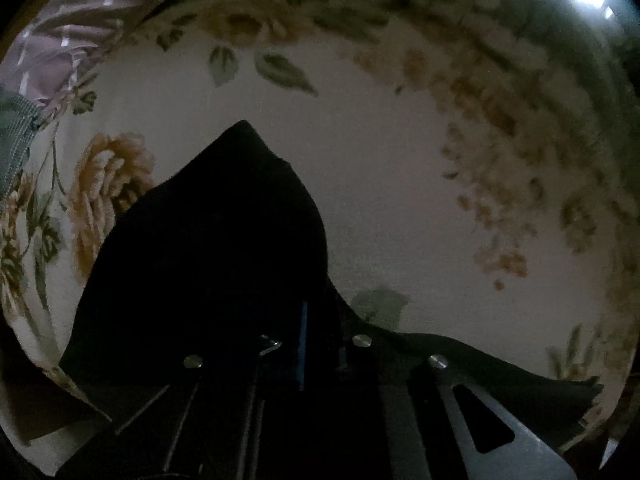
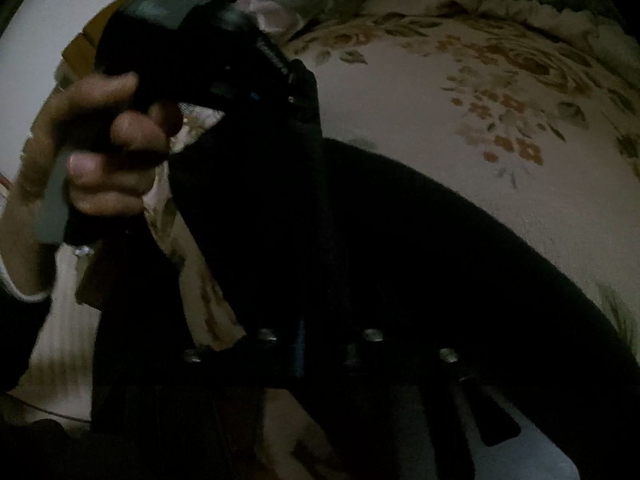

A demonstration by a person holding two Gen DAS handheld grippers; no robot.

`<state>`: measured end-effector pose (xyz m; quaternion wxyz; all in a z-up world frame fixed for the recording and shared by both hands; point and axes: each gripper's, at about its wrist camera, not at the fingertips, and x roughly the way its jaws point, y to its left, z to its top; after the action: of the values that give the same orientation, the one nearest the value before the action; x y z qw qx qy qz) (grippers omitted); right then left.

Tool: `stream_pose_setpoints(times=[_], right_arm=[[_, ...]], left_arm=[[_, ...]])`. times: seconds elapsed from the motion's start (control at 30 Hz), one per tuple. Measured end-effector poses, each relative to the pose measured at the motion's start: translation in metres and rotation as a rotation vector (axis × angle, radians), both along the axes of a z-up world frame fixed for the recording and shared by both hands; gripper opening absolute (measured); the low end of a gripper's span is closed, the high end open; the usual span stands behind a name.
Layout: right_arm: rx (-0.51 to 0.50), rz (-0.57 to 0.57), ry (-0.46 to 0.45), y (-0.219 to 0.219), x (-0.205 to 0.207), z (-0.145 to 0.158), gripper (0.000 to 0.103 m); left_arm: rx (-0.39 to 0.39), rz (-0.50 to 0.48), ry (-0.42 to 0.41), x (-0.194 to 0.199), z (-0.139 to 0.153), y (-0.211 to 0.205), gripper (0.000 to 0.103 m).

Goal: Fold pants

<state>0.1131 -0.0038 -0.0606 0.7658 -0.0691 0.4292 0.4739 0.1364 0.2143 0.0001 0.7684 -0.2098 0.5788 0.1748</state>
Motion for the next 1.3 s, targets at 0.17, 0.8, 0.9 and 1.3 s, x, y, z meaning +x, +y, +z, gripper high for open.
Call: stream_pose_setpoints(times=[0.17,0.8,0.9,1.3], right_arm=[[0.050,-0.004,-0.080,-0.011,-0.012,0.026,0.007],[-0.099,0.071,-0.212,0.005,-0.054,0.022,0.007],[-0.116,0.073,-0.205,0.007,-0.054,0.020,0.007],[-0.183,0.081,-0.174,0.021,-0.059,0.008,0.033]], left_arm=[[-0.057,0.029,-0.211,-0.053,0.039,0.012,0.004],[-0.274,0.171,-0.476,-0.185,0.014,0.041,0.004],[-0.287,0.183,-0.471,-0.191,0.006,0.044,0.004],[-0.332,0.244,-0.390,-0.205,-0.034,0.061,0.010]])
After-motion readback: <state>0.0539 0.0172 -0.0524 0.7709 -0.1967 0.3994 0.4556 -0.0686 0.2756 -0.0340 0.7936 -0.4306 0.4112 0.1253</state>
